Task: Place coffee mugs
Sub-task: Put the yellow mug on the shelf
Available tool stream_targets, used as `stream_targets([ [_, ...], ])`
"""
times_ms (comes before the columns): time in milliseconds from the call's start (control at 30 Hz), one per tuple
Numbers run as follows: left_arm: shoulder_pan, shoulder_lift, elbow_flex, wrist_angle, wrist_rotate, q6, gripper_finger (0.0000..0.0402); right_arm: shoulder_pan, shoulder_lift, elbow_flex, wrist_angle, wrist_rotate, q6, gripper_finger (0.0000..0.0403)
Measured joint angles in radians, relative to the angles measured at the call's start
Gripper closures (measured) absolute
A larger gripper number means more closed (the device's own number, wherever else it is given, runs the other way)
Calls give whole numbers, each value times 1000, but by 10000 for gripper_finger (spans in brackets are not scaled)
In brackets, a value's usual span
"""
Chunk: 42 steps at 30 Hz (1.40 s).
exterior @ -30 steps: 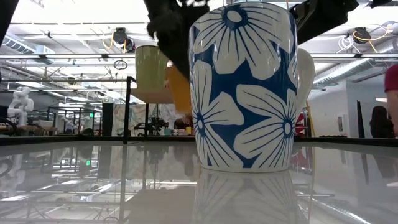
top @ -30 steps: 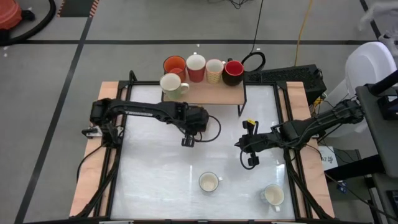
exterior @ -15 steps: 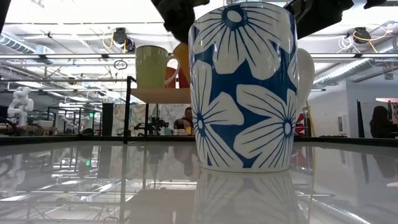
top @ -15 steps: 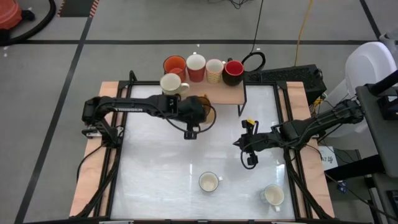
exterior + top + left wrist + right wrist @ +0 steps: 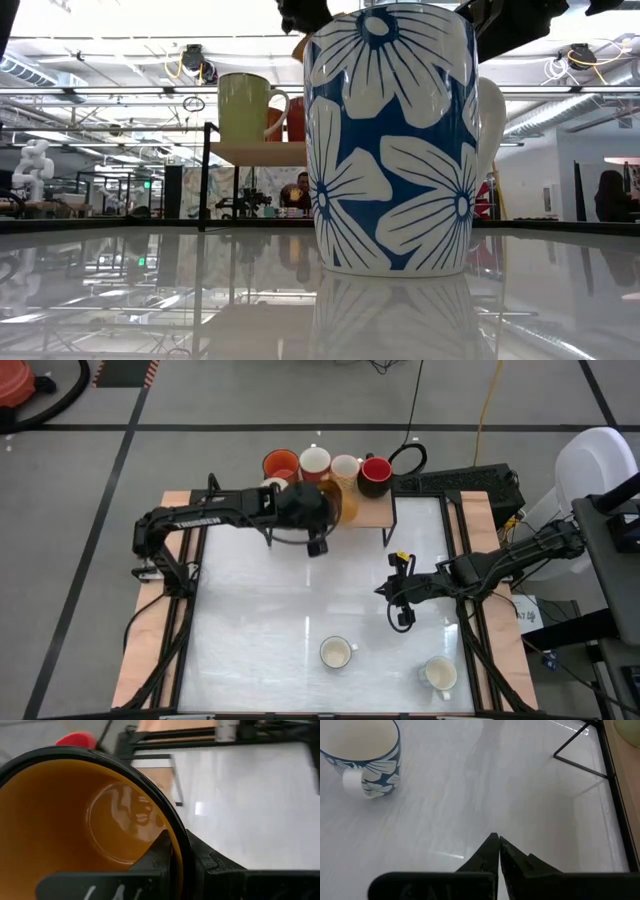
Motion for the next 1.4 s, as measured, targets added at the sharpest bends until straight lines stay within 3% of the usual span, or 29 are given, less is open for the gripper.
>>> stream_targets([
  [367, 75, 1, 0, 23, -5, -103, 377, 0, 0, 0, 0, -1, 0, 403],
  [933, 81, 6, 294, -123, 2, -58, 377, 0, 0, 0, 0, 2, 0, 403],
  [1400, 99, 70, 326, -282, 6, -111, 377, 0, 0, 0, 32, 24, 1, 403],
])
